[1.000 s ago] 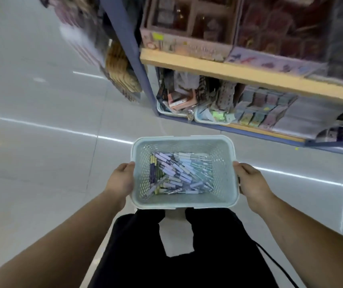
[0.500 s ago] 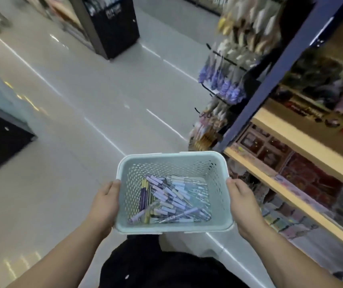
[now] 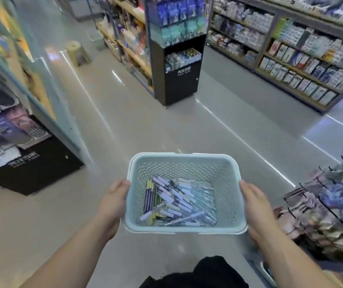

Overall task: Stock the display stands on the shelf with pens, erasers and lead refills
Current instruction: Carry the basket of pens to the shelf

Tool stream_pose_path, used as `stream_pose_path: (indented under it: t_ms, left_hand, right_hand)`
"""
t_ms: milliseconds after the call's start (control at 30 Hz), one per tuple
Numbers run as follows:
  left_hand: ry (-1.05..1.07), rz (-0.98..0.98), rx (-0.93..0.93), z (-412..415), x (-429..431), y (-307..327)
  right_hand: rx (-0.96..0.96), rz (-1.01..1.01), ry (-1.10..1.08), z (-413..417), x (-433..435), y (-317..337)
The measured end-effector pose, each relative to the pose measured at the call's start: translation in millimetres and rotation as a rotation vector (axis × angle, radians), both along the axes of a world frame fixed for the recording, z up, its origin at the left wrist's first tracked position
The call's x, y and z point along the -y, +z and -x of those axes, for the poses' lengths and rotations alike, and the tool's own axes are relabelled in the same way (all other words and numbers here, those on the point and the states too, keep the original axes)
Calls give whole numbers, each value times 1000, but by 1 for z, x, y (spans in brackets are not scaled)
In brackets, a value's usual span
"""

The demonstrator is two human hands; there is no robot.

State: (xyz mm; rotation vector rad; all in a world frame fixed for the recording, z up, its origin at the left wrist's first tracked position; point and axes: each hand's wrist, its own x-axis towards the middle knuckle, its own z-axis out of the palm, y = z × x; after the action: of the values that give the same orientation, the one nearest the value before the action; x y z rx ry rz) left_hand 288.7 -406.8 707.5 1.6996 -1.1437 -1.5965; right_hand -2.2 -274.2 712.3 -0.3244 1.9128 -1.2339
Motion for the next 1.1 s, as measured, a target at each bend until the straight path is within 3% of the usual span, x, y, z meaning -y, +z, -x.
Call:
stream_pose_path:
  t_ms: [367, 633, 867, 1100]
  left_hand:
    - [274, -35, 68, -12, 232, -25]
    - [545, -57, 73, -3, 408, -4]
    - [585, -84, 40, -13, 564, -19]
    - [522, -95, -24, -40, 777, -33]
  right_hand:
    - [29, 2, 243, 4, 319, -36]
    - [47, -27, 432, 13, 551, -30]
    - [-1, -30, 501, 6, 731, -31]
    - [-96, -56, 444, -21, 924, -32]
